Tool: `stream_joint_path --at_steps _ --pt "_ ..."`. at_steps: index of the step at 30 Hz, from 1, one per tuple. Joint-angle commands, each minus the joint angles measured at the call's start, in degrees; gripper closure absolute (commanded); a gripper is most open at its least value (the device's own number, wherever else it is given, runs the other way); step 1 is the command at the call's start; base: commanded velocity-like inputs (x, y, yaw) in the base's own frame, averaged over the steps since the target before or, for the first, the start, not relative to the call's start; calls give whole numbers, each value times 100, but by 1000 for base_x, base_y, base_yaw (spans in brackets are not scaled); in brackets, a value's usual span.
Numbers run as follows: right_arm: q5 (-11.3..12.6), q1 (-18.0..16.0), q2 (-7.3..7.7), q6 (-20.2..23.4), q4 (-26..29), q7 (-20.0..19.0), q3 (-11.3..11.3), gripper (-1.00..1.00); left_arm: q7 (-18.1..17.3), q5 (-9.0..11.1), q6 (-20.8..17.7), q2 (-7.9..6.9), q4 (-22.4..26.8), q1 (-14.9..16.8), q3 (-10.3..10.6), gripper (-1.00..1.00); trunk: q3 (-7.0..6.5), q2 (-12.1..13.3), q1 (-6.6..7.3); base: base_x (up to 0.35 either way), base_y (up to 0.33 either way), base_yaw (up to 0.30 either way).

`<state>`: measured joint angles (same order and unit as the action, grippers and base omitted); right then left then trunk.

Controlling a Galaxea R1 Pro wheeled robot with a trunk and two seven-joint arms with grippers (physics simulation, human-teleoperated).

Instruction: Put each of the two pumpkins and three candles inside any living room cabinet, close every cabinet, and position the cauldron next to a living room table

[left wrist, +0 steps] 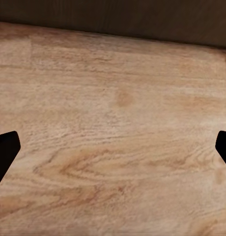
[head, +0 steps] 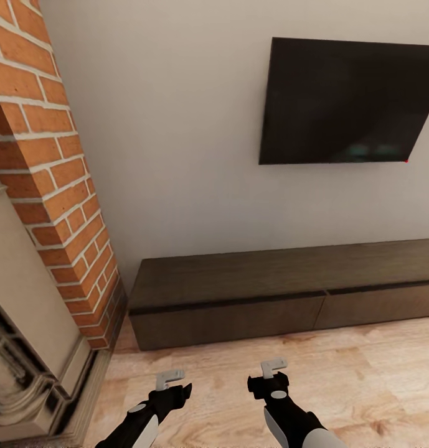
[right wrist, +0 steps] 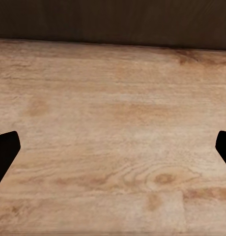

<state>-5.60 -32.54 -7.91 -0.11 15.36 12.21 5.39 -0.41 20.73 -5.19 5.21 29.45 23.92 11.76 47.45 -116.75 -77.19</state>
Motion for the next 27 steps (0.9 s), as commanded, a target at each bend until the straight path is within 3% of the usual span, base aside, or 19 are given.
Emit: stream_joint_path --at_steps 1,11,21,27 --pt "-48 -3 0 1 -7 36 23 -100 -3 45 -26 -3 7 1 11 -100 5 -2 1 -38 0 1" --pt "-48 -4 0 -6 -7 -1 22 -100 -5 112 -51 7 69 6 0 -100 5 -2 1 -8 0 0" --pt "-46 -7 9 -6 -7 -8 15 -100 -6 788 -105 -4 134 7 33 -100 5 -2 1 0 0 0" --pt "-46 -7 9 -6 -7 -9 15 -100 -7 917 -109 -2 178 2 29 -100 41 -82 -42 0 0 0"
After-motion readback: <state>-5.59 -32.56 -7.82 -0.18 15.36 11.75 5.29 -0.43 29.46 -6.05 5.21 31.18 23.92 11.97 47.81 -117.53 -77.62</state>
